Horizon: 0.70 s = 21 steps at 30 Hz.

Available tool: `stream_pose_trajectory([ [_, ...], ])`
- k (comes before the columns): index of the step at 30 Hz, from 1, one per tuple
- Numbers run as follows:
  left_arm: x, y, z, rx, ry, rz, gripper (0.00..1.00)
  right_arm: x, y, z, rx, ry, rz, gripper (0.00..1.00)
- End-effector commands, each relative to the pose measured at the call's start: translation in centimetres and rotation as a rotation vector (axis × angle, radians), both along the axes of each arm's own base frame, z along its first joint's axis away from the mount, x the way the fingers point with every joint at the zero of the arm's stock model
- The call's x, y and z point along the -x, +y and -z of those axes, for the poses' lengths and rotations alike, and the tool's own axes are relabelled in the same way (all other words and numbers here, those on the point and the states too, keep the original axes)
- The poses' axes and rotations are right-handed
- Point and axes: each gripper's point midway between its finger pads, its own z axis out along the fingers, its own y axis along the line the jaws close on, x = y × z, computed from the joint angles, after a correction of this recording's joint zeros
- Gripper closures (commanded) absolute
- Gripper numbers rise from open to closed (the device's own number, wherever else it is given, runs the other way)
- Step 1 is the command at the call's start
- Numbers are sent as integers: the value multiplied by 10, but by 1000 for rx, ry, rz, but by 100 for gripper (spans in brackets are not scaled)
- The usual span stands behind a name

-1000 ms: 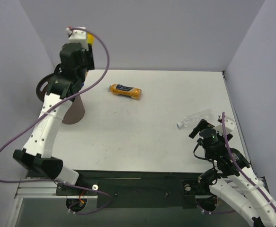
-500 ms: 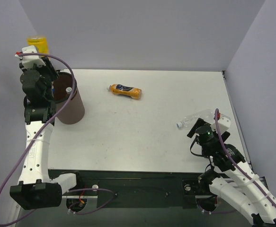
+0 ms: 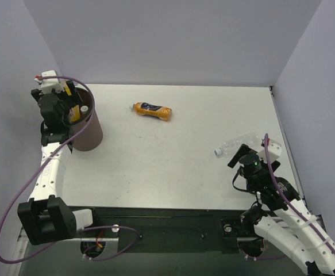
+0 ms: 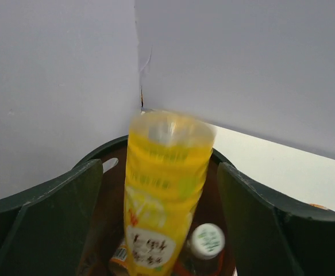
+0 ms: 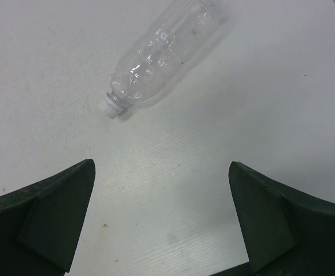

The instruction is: Put the plastic bottles in the bin

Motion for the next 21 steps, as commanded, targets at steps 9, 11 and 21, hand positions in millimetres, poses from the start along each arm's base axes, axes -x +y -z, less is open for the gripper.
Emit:
stream_pose_trajectory([
  [9, 8, -49, -92, 129, -134, 169, 4, -4, 3, -3, -1, -2, 1, 5],
  [11, 4, -73, -82, 168, -67, 233, 4, -4, 4, -2, -6, -5, 2, 5],
  [21, -31, -218, 15, 260, 300, 392, 3, -2, 3, -2, -11, -12, 2, 6],
])
